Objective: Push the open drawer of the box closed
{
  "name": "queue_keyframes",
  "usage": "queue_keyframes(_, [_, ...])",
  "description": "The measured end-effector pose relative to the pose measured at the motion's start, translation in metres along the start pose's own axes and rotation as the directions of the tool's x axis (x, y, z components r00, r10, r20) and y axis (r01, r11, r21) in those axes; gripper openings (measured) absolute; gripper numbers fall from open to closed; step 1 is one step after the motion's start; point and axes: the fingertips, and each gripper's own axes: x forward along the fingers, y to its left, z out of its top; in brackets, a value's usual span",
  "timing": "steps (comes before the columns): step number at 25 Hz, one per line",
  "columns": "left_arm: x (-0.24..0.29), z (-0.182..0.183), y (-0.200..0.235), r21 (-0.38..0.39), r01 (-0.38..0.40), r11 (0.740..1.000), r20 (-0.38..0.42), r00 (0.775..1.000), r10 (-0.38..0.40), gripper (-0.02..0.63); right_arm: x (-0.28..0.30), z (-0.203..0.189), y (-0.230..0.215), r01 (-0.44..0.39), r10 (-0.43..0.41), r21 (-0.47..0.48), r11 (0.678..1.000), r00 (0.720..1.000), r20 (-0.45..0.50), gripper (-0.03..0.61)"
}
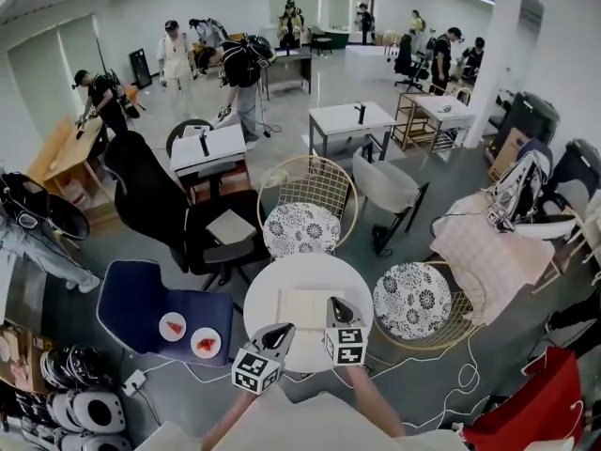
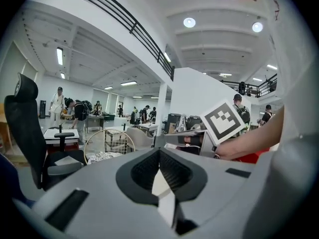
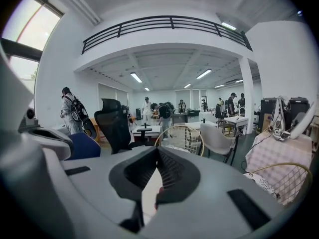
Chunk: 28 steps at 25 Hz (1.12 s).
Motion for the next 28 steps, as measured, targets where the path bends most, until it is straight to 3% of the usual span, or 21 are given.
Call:
queue_keyframes(6, [0.006,0.009,-0.027,0.003,-0.023,1.000,-0.003,1.000,0.023,0.012,-0.039,0.011,-0.004,-0.014,0.015,-0.023,1.000,0.998,0.059,0.017])
queue_keyframes(12, [-0.008,-0.013,-0.056,-0.013,-0.048,0.999,-0.054,0.997,0.047,0.012,-0.096,-0.022,0.002,-0.049,0.052,-0.070,0.996,0.998,0.039,0.016])
queue_keyframes(16, [-0.018,-0.014,-0.074,-0.011,-0.067,0.998,-0.037,0.997,0.066,0.012,-0.134,-0.041,0.005,-0.058,0.060,-0.075,0.996,0.998,0.034,0.015])
queue_keyframes(28, [-0.077,-0.014,-0.094,-0.006,-0.061,0.998,0.019,0.998,0.061,0.012,-0.194,-0.055,0.070,-0.082,0.085,-0.107,0.991,0.996,0.027,0.015])
